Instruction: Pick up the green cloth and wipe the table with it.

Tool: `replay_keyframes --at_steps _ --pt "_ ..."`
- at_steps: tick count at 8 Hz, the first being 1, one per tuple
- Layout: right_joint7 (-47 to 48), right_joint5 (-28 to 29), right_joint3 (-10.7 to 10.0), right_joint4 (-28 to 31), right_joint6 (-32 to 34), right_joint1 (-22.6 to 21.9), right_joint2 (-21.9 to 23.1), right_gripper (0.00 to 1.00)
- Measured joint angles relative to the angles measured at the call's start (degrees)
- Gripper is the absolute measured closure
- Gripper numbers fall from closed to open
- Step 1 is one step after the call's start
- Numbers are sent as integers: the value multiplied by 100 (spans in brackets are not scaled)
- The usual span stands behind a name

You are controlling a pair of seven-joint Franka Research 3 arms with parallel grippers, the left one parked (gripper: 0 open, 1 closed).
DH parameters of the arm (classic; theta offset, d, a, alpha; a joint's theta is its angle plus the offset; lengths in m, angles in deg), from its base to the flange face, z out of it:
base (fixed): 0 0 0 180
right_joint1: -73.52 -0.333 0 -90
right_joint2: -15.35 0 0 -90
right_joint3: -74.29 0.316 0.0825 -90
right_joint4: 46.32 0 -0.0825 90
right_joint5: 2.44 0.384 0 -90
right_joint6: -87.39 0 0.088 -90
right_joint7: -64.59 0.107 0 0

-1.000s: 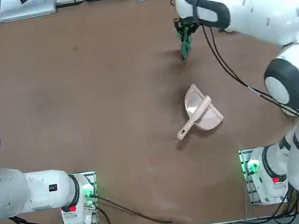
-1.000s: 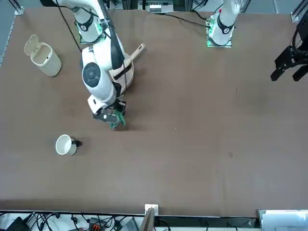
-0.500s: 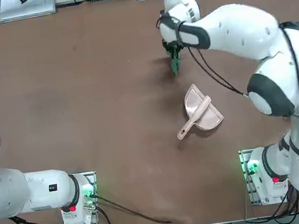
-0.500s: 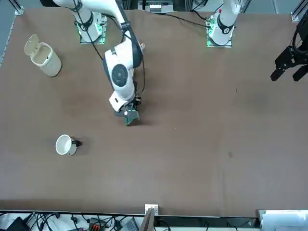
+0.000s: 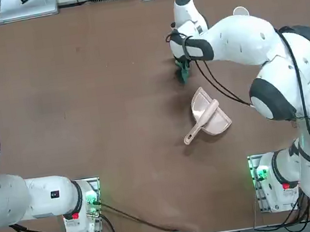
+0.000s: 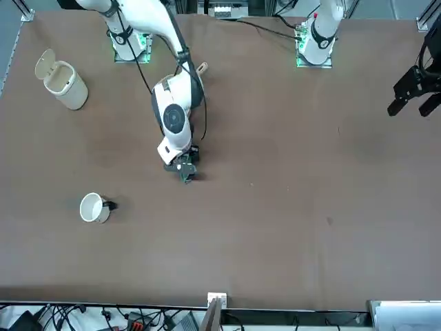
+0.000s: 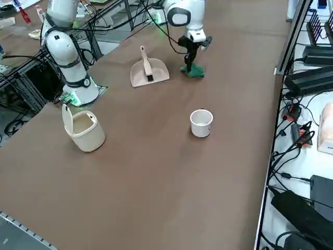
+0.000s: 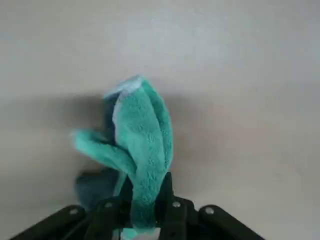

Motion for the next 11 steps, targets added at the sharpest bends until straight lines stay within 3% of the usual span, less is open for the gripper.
replay_keyframes --at_steps 1,2,4,6,9,11 --pt "-2 0 -18 19 -51 43 -54 90" --pt "-8 0 -32 4 -70 110 -52 77" --pt "-33 1 -139 -216 -51 175 40 39" --pt "-59 0 -422 -725 506 174 298 1" --pt "-378 -5 -1113 -1820 1842 177 652 0" --pt "-838 -4 -1506 -2133 2166 196 854 0"
